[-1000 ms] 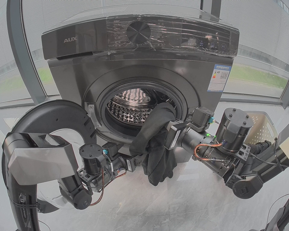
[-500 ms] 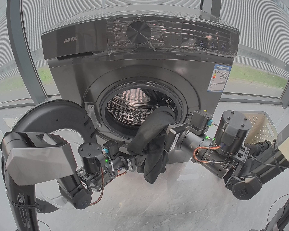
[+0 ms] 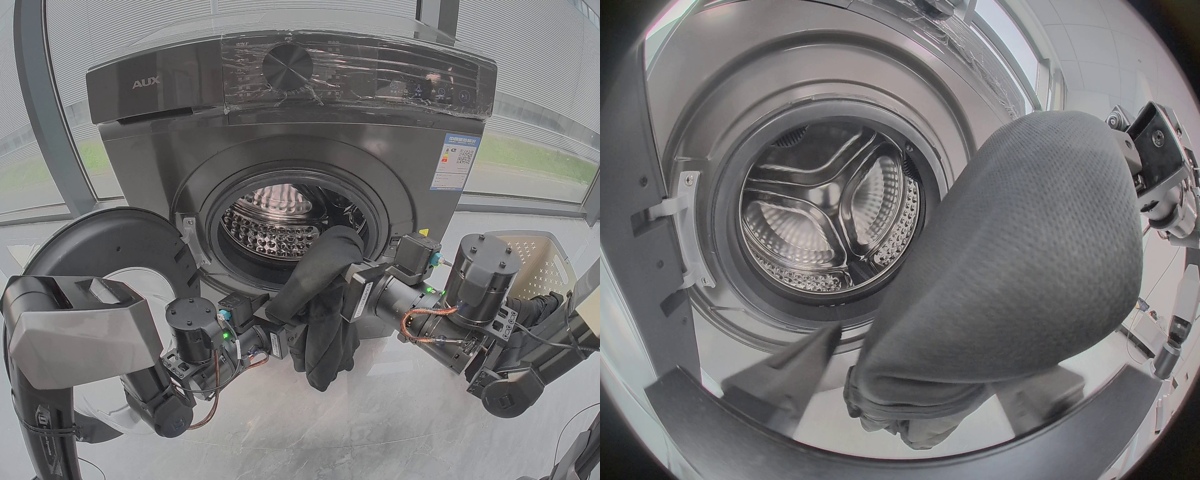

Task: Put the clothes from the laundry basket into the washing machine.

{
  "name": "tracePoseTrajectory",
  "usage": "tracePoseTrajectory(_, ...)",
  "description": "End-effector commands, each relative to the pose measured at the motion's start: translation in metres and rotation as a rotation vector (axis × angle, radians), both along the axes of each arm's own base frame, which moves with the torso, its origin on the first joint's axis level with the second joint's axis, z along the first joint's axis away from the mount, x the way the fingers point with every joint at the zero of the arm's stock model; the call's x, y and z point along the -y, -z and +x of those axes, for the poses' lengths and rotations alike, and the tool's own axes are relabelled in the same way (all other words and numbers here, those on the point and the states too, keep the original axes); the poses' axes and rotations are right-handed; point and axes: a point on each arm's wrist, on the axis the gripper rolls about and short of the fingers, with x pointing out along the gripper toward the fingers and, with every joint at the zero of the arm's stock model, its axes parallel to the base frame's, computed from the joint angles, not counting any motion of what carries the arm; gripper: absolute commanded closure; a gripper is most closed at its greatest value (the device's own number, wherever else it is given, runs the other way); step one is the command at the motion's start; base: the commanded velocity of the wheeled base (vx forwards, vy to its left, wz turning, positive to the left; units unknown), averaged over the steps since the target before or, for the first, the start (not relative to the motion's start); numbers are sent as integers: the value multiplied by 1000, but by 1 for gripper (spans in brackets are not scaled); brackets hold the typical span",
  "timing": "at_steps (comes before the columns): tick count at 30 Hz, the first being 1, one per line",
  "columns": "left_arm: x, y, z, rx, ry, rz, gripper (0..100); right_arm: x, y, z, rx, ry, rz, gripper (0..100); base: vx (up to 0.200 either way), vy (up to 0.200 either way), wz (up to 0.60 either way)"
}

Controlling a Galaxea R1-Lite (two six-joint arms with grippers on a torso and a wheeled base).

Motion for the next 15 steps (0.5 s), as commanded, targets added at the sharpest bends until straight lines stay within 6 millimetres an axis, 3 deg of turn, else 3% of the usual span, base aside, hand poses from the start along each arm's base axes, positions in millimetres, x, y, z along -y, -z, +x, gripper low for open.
tracePoseTrajectory(1,1,1,0,0,8,-1,100,-1,2,1,-4,-1,-4,100,0,0,0)
tracePoseTrajectory(7,-1,0,1,3,5,-3,100,0,5,-1,-11,-1,-12,100,0,0,0)
tracePoseTrajectory(13,-3,-14,-2,33,5,-22,100,5,9,2,-24,16,-25,100,0,0,0)
tracePoseTrajectory(14,-4,-17,-3,39,4,-27,100,6,10,2,-27,18,-29,0,0,0,0)
tracePoseTrajectory(15,-5,-20,-4,44,4,-30,100,7,11,1,-33,19,-34,0,0,0,0)
